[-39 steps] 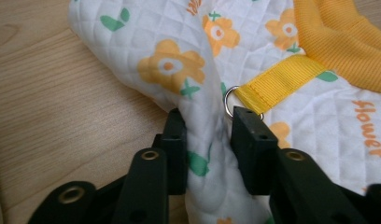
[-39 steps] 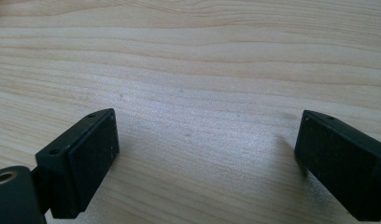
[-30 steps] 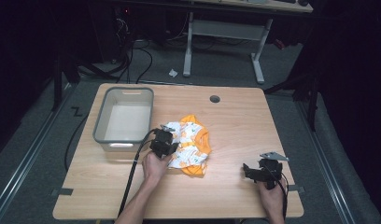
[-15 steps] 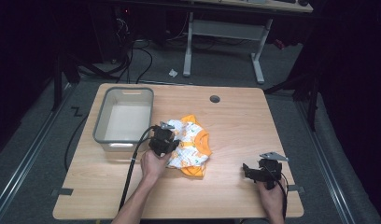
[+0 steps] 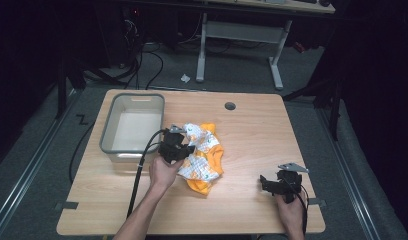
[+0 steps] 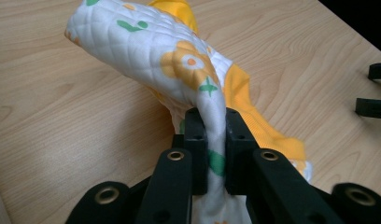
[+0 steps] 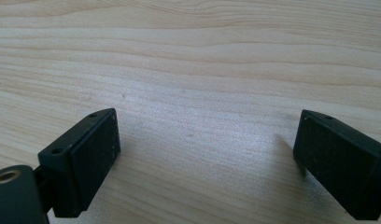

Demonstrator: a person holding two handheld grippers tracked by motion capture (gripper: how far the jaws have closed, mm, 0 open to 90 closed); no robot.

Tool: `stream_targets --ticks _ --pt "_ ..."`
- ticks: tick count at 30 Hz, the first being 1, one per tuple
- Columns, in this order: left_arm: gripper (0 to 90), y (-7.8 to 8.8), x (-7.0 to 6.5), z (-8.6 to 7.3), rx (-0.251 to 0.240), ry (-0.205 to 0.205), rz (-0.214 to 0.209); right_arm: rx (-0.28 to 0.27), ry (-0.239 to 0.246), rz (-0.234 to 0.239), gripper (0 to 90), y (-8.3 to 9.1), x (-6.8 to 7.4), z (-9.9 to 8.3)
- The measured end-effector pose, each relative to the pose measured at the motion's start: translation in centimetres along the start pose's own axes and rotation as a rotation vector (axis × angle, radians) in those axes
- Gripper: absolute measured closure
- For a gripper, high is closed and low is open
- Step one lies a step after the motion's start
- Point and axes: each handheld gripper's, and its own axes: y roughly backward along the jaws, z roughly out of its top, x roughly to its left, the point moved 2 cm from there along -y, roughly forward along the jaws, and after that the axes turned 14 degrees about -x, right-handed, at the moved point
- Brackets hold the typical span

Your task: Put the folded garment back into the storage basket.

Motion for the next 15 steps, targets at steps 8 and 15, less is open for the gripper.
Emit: stream_targets --ticks 8,15 --pt "82.7 1.6 0.0 1.3 -0.025 0.005 -0.036 0.001 0.000 0.000 7.2 0.0 0.0 0.0" --pt "82.8 2.7 0.0 2.4 -0.044 0.005 -0.052 0.001 0.000 0.001 7.2 0.0 0.0 0.0"
